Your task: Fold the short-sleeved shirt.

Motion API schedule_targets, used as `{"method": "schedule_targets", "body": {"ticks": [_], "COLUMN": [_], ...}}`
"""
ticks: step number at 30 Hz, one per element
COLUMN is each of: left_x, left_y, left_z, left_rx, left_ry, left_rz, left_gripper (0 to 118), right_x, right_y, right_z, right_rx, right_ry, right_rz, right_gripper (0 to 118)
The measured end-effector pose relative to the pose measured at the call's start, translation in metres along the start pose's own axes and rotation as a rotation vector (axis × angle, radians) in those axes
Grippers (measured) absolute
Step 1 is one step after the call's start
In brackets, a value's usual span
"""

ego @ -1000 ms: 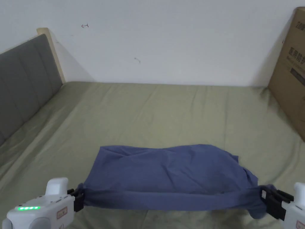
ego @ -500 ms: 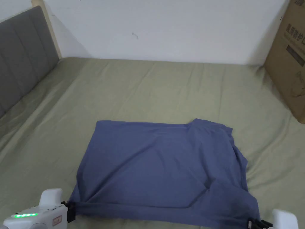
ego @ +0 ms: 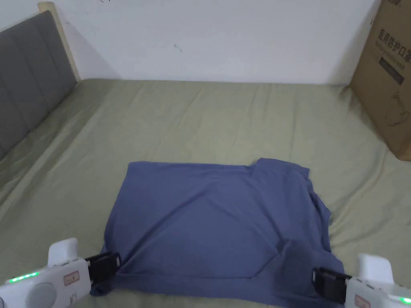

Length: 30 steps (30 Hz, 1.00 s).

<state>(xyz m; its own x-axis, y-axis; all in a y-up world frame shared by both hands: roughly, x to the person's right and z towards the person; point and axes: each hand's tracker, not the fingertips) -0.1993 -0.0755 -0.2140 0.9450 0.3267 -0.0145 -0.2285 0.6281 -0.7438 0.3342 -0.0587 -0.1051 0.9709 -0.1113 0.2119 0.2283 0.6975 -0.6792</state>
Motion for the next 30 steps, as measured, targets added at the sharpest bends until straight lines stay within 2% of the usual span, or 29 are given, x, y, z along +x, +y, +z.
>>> {"method": "schedule_targets", "body": {"ticks": [6,10,14,16,17,18,19,20,21,27,30], "left_x": [0.051,0.081,0.102,0.109,0.111,0.114,0.115,0.115,0.115,0.112,0.103], "left_y": [0.057,0.071,0.072,0.067,0.064,0.061,0.06,0.06,0.06,0.055,0.055], "left_z": [0.057,0.077,0.084,0.086,0.086,0.087,0.088,0.088,0.086,0.08,0.071], "left_rx": [0.297,0.47,0.547,0.597,0.614,0.62,0.624,0.627,0.617,0.586,0.485], "left_ry": [-0.081,-0.056,-0.026,-0.034,-0.035,-0.034,-0.043,-0.062,-0.075,-0.065,-0.035], "left_rz": [-0.102,-0.214,-0.276,-0.282,-0.286,-0.282,-0.281,-0.284,-0.284,-0.275,-0.242], "left_gripper": [88,88,87,84,79,62,39,9,0,0,0], "right_x": [-0.027,-0.041,-0.061,-0.068,-0.071,-0.075,-0.078,-0.08,-0.083,-0.092,-0.097], "right_y": [0.063,0.086,0.092,0.091,0.091,0.09,0.089,0.088,0.087,0.082,0.081], "right_z": [0.049,0.076,0.092,0.098,0.099,0.101,0.102,0.102,0.102,0.108,0.11], "right_rx": [0.337,0.454,0.581,0.622,0.635,0.644,0.65,0.655,0.66,0.661,0.648], "right_ry": [-0.018,-0.001,-0.031,-0.038,-0.046,-0.056,-0.066,-0.078,-0.086,-0.056,-0.046], "right_rz": [0.04,0.06,0.142,0.153,0.154,0.158,0.161,0.165,0.173,0.165,0.156], "right_gripper": [110,109,107,95,85,61,39,17,1,0,0]}}
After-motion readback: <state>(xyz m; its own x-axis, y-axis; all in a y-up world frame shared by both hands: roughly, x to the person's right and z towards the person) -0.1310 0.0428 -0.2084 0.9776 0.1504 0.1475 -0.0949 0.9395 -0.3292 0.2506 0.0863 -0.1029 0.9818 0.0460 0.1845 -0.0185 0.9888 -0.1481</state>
